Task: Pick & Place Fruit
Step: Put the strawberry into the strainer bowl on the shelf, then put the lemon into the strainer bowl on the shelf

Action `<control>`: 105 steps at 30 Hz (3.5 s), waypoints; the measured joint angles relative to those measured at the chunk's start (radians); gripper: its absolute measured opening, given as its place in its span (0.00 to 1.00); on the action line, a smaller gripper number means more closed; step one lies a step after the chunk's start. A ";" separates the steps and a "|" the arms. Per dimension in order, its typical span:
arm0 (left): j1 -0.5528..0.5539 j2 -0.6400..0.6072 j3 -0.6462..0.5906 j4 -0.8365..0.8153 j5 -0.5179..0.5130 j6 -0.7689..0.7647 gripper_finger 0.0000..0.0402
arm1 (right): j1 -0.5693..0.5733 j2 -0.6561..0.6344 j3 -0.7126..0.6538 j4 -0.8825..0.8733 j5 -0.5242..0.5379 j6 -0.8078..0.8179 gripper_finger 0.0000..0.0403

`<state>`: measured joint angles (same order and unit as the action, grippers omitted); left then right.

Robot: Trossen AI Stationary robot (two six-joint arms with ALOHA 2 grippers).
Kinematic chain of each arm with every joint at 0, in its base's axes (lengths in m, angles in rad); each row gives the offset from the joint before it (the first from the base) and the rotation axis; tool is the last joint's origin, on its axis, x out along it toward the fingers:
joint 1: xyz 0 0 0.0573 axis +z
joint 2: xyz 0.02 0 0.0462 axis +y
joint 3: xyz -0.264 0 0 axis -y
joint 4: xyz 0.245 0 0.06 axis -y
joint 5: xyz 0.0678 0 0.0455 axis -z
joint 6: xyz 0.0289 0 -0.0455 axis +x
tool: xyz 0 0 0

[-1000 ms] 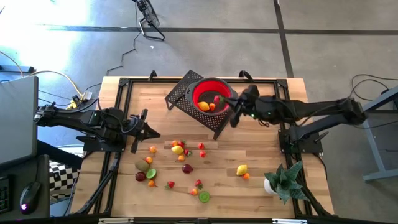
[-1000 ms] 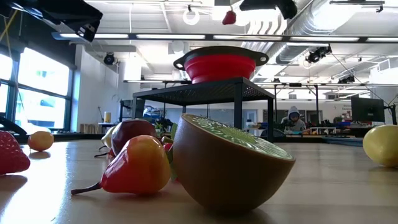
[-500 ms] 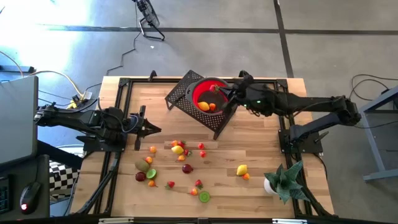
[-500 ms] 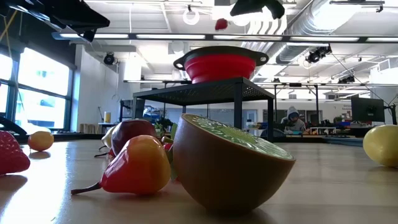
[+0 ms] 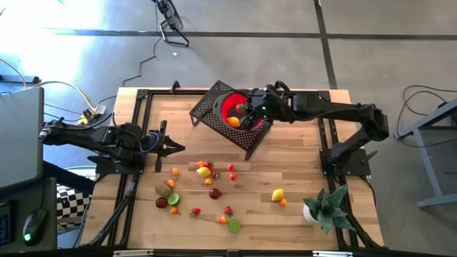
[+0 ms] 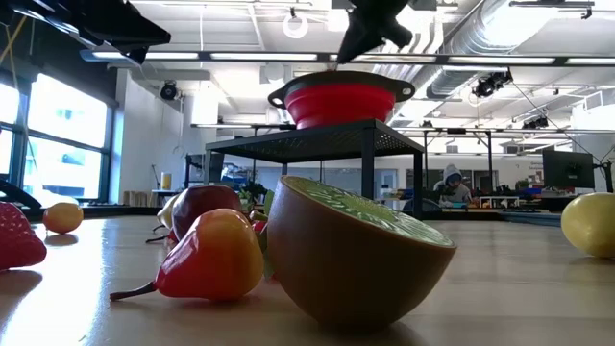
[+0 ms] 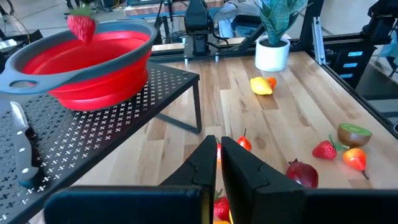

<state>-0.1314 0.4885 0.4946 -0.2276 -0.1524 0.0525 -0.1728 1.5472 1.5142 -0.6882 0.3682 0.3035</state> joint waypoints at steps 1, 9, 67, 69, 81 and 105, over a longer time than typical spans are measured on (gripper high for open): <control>0.000 0.000 0.000 0.000 0.000 0.004 0.05 | -0.010 0.006 0.001 -0.009 -0.017 0.011 0.01; 0.000 0.000 0.000 0.000 0.000 0.031 0.05 | -0.062 0.035 0.000 -0.126 -0.059 0.092 0.01; 0.000 0.000 0.000 0.001 0.000 0.019 0.05 | 0.313 -0.139 0.000 -0.507 -0.067 0.178 0.01; 0.000 0.000 0.000 0.001 0.000 0.005 0.05 | 0.340 -0.139 0.000 -0.508 -0.091 0.194 0.01; 0.000 0.000 0.000 0.001 0.001 -0.009 0.05 | 0.440 -0.137 -0.036 -0.551 -0.365 0.143 0.01; 0.000 0.000 0.000 0.000 0.003 -0.036 0.05 | 0.496 -0.137 -0.207 -0.419 -0.368 0.094 0.52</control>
<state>-0.1314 0.4881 0.4946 -0.2272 -0.1493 0.0170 0.3230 1.4100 1.3075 -1.1072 0.0006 0.3975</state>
